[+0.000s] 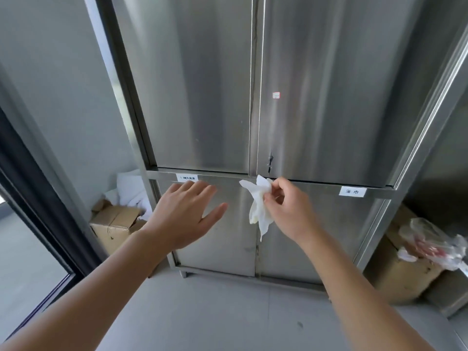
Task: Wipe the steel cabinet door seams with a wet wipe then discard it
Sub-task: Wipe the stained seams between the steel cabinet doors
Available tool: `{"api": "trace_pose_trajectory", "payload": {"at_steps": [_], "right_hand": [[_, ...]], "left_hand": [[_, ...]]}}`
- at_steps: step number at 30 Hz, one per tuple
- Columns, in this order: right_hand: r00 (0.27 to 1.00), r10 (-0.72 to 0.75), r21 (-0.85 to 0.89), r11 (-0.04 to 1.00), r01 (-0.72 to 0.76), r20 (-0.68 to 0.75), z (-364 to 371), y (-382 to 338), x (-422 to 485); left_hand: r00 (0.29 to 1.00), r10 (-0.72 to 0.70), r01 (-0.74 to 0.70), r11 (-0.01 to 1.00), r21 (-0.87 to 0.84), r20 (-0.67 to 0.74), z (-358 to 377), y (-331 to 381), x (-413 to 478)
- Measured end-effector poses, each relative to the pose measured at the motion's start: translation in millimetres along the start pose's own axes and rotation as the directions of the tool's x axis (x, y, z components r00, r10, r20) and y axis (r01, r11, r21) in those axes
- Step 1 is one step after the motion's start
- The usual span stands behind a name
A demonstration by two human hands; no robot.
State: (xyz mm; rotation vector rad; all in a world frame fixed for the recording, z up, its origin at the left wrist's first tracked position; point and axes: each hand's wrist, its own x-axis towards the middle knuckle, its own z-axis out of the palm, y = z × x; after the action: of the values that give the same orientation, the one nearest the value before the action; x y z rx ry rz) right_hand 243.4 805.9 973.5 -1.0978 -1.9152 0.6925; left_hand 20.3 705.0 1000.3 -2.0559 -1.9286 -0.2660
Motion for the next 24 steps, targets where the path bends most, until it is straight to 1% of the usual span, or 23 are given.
{"api": "trace_pose_trajectory", "payload": {"at_steps": [4, 10, 13, 16, 19, 24], "right_hand": [[0.999, 0.046, -0.038, 0.998, -0.047, -0.027, 17.1, 24.9, 35.7], [0.984, 0.146, -0.103, 0.982, -0.156, -0.105, 56.6, 56.5, 90.0], [0.966, 0.215, -0.139, 0.962, -0.235, -0.145, 74.1, 72.2, 108.3], [0.946, 0.284, -0.156, 0.938, -0.308, -0.158, 88.2, 91.7, 116.7], [0.927, 0.34, -0.14, 0.922, -0.362, -0.157, 96.3, 116.5, 120.9], [0.912, 0.383, -0.151, 0.903, -0.403, -0.147, 108.6, 148.2, 132.3]], "left_hand": [[0.998, 0.057, -0.057, 0.998, 0.005, 0.004, 39.2, -23.8, 48.8], [0.988, 0.157, -0.156, 0.986, -0.064, 0.013, 99.6, -68.6, 115.7], [0.979, 0.202, -0.198, 0.975, -0.097, 0.033, 134.2, -86.9, 145.6], [0.967, 0.243, -0.231, 0.964, -0.131, 0.081, 164.6, -92.5, 167.0], [0.956, 0.278, -0.26, 0.951, -0.165, 0.098, 192.8, -89.2, 178.8], [0.952, 0.276, -0.244, 0.945, -0.217, 0.131, 223.5, -83.0, 190.0]]}}
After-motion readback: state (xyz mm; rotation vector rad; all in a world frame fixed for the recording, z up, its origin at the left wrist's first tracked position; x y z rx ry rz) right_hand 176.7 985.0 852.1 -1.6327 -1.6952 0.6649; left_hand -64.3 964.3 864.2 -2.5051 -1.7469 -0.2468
